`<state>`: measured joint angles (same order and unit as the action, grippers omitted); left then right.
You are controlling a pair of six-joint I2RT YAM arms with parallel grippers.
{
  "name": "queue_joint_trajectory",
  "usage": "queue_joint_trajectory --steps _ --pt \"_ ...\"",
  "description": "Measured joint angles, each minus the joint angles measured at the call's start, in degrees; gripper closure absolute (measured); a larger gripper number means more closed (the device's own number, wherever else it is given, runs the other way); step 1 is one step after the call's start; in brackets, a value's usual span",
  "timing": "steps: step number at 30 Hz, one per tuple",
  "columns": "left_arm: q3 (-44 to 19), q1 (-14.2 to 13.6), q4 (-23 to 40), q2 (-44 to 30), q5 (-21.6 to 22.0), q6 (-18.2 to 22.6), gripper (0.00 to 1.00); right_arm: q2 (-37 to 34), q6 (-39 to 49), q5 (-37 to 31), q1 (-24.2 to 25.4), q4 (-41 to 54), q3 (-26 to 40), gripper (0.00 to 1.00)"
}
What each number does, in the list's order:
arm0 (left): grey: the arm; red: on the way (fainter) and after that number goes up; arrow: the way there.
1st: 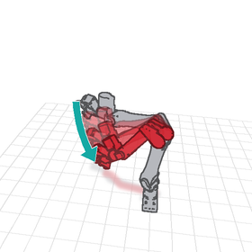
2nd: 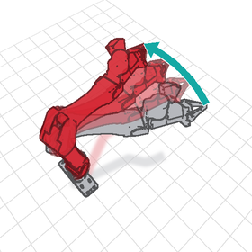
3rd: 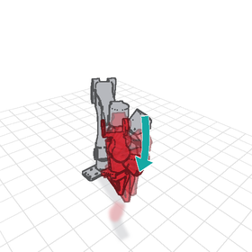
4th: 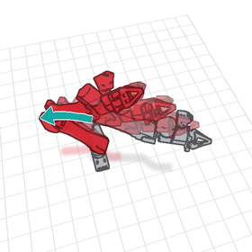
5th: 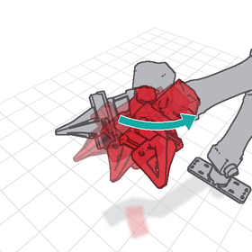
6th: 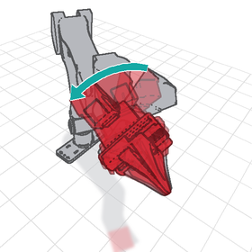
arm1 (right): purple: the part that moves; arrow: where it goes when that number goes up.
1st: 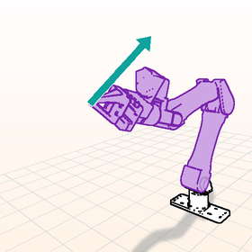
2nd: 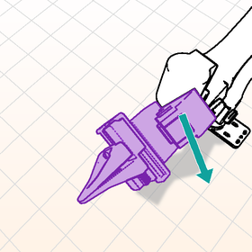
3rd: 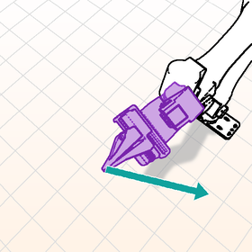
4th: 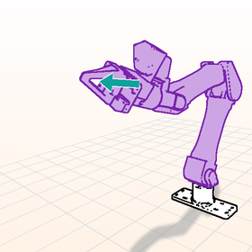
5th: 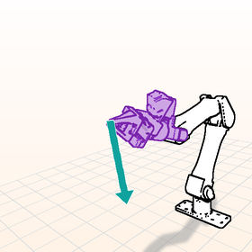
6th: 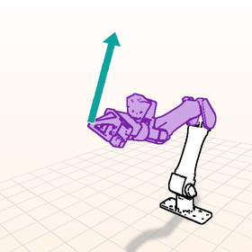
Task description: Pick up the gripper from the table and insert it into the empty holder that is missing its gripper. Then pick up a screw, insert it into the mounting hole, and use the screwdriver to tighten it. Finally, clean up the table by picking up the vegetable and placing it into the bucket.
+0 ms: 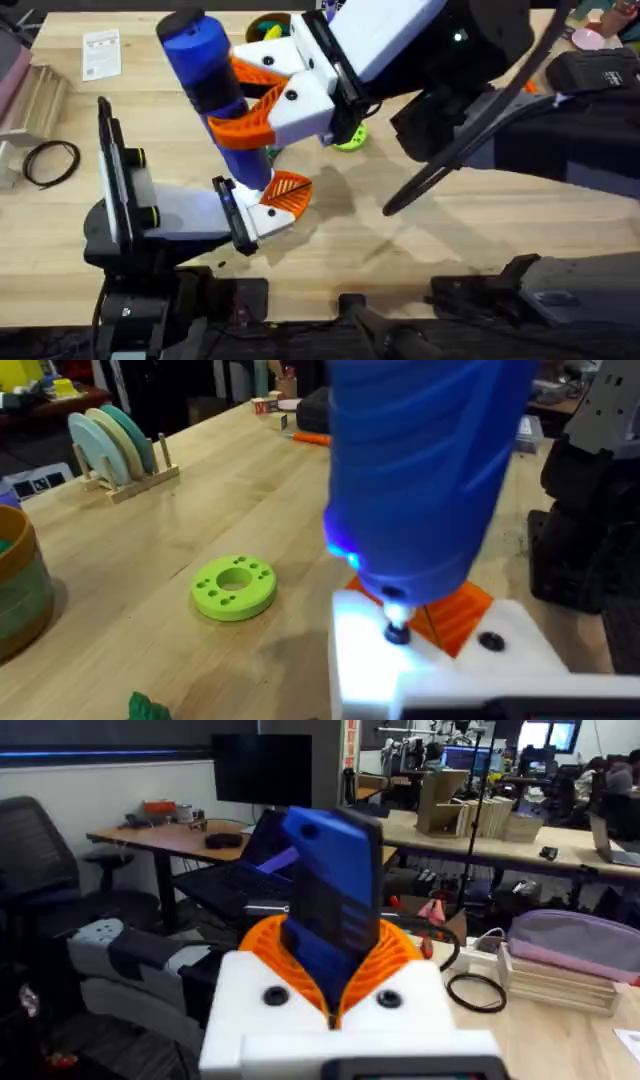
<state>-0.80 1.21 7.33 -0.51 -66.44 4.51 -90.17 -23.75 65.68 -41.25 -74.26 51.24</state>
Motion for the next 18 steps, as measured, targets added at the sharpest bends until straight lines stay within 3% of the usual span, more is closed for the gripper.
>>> queue_joint_trajectory --steps 18 --pt "0.00 0.00 0.00 0.00 0.01 -0.04 0.993 0.00 0.68 0.16 0.00 -0.02 0.00 0.979"
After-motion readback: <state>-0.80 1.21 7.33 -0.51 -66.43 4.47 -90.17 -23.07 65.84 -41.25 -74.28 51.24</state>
